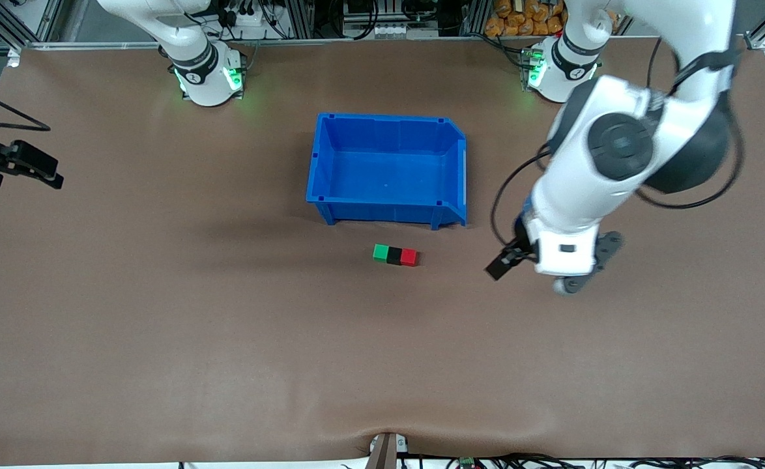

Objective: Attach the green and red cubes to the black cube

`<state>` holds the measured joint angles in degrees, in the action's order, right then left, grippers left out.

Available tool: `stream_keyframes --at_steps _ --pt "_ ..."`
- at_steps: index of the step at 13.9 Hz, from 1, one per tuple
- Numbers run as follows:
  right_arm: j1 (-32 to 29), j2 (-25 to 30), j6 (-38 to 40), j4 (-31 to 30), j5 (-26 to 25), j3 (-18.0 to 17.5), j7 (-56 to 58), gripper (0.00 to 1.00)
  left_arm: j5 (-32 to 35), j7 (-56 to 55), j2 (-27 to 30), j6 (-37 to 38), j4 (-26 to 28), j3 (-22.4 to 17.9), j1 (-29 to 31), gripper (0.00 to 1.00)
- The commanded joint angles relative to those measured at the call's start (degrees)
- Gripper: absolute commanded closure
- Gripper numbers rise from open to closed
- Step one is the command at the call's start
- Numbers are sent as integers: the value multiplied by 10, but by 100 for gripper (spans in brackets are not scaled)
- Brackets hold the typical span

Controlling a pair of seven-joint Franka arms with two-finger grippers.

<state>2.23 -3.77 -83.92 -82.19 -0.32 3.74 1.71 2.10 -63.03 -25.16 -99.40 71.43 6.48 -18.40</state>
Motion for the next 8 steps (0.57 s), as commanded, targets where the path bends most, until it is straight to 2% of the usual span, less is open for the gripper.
stream_keyframes --at_steps 1,3,5,8 --pt "-14 9 -10 -9 23 2 62 0 -3 103 48 31 18 2 42 0" --pt "-24 23 -15 -32 23 2 66 0 -3 180 73 75 18 2 71 0" --pt "-21 59 -46 -82 16 0 69 0 -3 261 99 89 18 3 107 0" --pt "-21 68 -48 -91 12 -1 84 0 -3 335 119 113 18 0 127 0"
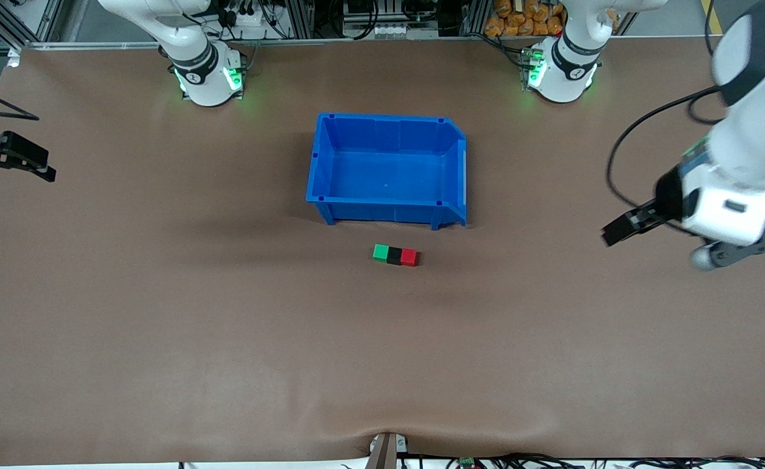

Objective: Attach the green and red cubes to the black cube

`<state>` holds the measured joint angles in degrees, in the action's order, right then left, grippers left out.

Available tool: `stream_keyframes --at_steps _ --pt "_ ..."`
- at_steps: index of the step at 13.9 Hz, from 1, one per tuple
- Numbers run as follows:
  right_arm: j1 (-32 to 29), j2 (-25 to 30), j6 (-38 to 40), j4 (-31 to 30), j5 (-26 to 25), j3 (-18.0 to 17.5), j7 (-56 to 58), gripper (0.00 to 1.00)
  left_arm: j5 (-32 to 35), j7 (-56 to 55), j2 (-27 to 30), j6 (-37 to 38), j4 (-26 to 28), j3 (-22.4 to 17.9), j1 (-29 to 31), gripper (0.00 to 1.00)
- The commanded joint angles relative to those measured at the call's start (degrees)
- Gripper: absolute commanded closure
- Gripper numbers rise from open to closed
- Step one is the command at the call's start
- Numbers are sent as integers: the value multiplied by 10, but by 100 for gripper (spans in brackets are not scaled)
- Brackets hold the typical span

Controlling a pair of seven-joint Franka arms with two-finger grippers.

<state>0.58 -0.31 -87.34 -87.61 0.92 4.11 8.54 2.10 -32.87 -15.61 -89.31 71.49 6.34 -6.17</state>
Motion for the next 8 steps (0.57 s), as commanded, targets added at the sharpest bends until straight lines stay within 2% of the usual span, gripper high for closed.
stream_keyframes --at_steps 1,8 --pt "-4 32 -17 -35 -6 -5 20 0 7 48 30 13 17 3 12 0" --pt "-8 19 -13 -9 -21 -3 27 0 3 157 52 52 21 7 50 0"
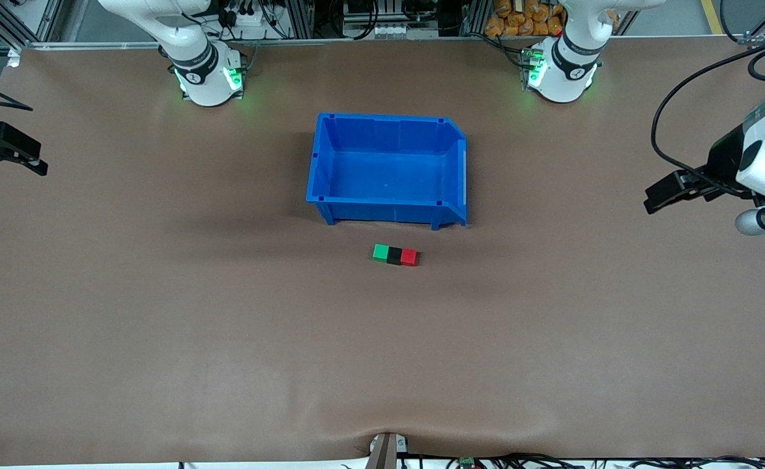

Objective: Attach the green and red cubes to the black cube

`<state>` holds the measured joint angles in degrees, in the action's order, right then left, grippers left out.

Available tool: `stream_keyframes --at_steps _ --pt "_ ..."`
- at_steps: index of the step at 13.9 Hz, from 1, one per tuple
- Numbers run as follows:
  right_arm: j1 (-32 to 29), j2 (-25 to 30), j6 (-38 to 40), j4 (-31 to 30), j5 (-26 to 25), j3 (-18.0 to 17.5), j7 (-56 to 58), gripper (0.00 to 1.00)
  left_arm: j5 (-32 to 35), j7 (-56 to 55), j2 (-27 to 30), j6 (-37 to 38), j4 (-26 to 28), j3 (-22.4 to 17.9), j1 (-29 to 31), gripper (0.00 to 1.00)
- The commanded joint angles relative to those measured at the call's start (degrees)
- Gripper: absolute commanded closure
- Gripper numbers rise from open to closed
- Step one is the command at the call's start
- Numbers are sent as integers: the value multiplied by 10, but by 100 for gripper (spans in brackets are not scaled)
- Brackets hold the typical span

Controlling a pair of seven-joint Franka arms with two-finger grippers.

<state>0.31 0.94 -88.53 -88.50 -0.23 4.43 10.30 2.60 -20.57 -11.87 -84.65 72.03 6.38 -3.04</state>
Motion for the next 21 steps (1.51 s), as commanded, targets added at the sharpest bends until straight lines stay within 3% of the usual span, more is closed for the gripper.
stream_keyframes --at_steps 1,3,6,8,14,18,21 --pt "-7 6 -1 0 -9 -7 10 0 -7 50 16 4 17 5 22 0" --pt "-9 4 -1 0 -9 -7 10 0 -13 62 51 -1 56 -7 15 0" --pt "-10 4 -1 -1 -8 -7 10 0 -42 84 126 -40 166 -87 -41 0" --pt "-10 3 -1 -1 -8 -6 10 0 -44 126 171 -61 225 -94 -38 0" --pt "-9 4 -1 -1 -7 -6 10 0 -23 97 229 -60 268 -94 -51 0" --pt "-10 3 -1 -1 -7 -6 7 0 -8 54 245 -43 268 -91 -67 0" --pt "-10 2 -1 -2 -6 -6 3 0 5 64 241 -31 256 -36 -28 0"
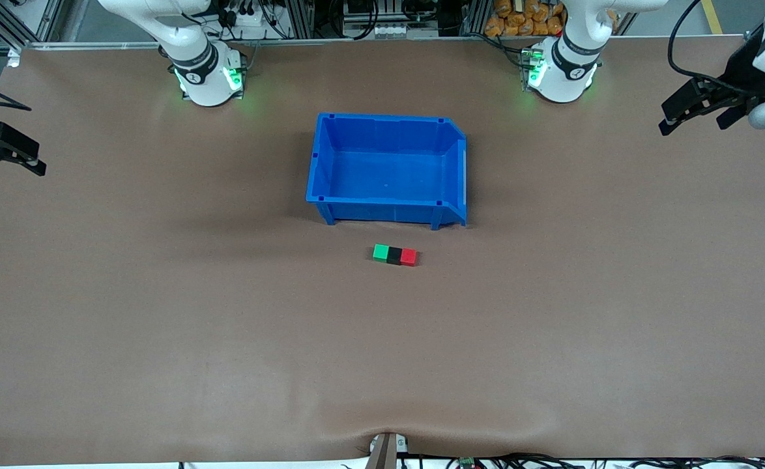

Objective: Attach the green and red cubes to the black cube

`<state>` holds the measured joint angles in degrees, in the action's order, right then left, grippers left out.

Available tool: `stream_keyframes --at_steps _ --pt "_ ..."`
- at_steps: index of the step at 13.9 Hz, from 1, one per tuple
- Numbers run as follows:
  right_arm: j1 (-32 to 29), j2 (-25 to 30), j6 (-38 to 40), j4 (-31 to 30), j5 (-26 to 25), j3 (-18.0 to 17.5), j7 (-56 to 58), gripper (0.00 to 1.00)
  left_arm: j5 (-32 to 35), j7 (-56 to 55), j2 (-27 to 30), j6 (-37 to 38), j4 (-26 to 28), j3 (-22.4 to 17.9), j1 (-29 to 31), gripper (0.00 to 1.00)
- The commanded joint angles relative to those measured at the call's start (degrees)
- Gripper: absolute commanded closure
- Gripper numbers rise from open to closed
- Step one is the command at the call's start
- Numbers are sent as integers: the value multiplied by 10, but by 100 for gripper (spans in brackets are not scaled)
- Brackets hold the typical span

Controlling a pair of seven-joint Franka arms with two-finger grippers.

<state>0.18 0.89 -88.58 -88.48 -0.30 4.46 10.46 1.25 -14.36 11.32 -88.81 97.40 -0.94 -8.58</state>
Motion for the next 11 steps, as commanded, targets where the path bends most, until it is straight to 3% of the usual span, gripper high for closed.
stream_keyframes --at_steps 1,6,11 --pt "-10 3 1 -2 -2 -6 0 0 18 13 5 16 -5 39 32 0" --pt "-2 3 1 -1 -1 -9 -74 0 19 21 -15 21 -34 37 34 0" --pt "-5 3 1 -1 -1 -8 -73 0 19 71 -35 55 -71 36 34 0"
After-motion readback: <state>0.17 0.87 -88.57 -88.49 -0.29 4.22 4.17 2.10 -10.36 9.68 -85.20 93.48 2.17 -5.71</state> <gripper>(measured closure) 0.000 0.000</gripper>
